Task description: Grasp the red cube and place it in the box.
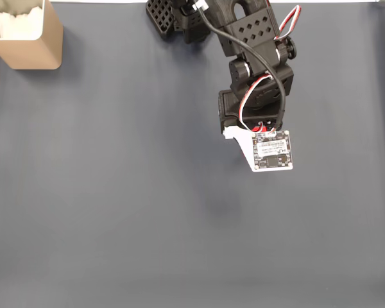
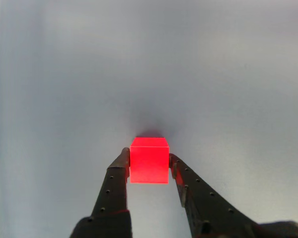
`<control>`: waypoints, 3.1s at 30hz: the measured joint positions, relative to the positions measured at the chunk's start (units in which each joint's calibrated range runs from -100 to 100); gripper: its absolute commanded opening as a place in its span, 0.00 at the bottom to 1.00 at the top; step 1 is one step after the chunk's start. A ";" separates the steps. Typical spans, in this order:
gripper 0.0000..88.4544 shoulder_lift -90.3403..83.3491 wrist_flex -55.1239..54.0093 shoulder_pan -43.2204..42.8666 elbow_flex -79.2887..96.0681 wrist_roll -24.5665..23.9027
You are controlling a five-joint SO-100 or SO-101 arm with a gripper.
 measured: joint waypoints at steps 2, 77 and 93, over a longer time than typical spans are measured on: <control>0.03 0.09 0.00 0.00 -0.09 0.05; 0.00 -35.61 28.80 51.19 -10.94 6.35; 0.00 -36.91 28.80 64.76 -10.94 8.55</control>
